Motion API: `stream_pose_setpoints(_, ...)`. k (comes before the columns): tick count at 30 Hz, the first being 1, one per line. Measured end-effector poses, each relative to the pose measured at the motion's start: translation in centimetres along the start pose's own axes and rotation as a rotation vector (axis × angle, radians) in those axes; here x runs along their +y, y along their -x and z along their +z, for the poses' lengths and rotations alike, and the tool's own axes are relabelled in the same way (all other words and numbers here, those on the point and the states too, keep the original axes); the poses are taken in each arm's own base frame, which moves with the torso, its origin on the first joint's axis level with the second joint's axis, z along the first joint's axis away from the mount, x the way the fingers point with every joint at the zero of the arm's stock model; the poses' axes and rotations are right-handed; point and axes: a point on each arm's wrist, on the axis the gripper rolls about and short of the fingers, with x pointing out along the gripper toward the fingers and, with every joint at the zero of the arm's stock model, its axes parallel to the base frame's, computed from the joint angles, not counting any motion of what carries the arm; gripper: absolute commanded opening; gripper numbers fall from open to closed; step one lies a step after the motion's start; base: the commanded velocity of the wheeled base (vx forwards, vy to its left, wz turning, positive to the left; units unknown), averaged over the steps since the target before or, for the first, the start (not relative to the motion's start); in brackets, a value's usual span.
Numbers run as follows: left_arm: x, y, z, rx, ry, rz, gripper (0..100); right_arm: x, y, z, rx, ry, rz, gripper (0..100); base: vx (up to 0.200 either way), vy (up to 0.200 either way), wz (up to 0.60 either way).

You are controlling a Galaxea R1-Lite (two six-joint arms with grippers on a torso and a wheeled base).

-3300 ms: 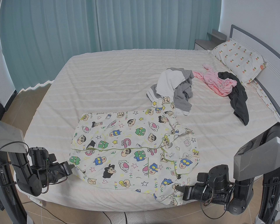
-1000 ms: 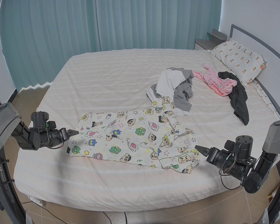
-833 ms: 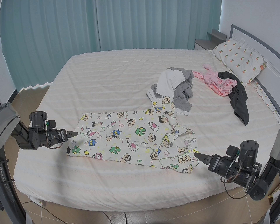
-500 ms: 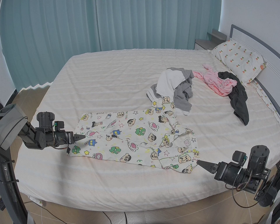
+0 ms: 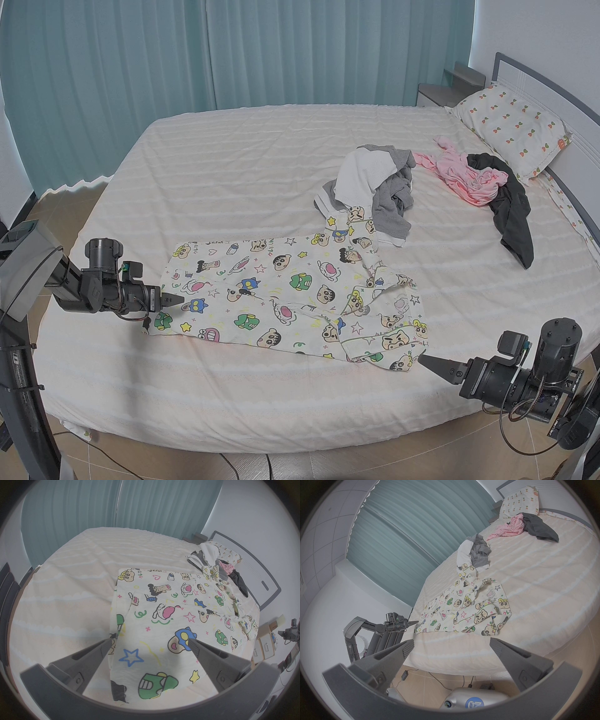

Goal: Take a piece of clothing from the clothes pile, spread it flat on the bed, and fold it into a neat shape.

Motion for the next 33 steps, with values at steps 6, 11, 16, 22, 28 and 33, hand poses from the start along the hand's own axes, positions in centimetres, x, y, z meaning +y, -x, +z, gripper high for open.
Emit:
stream_pose_setpoints(6,0.1,-0.2,0.1,0.000,0.000,0.000,100,0.0,0.0,0.0,0.001,0.001,0.003,100,0.000,0.000,0.00)
stream_pose_setpoints(11,0.3,-0.8,-0.2,0.007,0.012,-0.005,100,0.0,0.0,0.0,0.002,0.000,0.003,100,0.000,0.000,0.00)
stream_pose_setpoints(16,0.4,-1.4,-0.6,0.021,0.021,-0.010,0,0.0,0.0,-0.1,0.005,0.000,0.002,100,0.000,0.000,0.00)
stream_pose_setpoints(22,0.6,-1.6,-1.5,0.066,0.043,-0.012,0,0.0,-0.1,-0.3,0.018,0.001,0.002,100,0.000,0.000,0.00)
stream_pose_setpoints(28,1.1,-0.8,-1.7,0.069,0.055,0.002,0,0.0,-0.2,-0.5,0.030,0.003,0.002,100,0.000,0.000,0.00)
stream_pose_setpoints(33,0.8,0.1,-2.0,0.100,0.068,0.005,0,0.0,-0.3,-0.5,0.035,0.003,0.000,100,0.000,0.000,0.00)
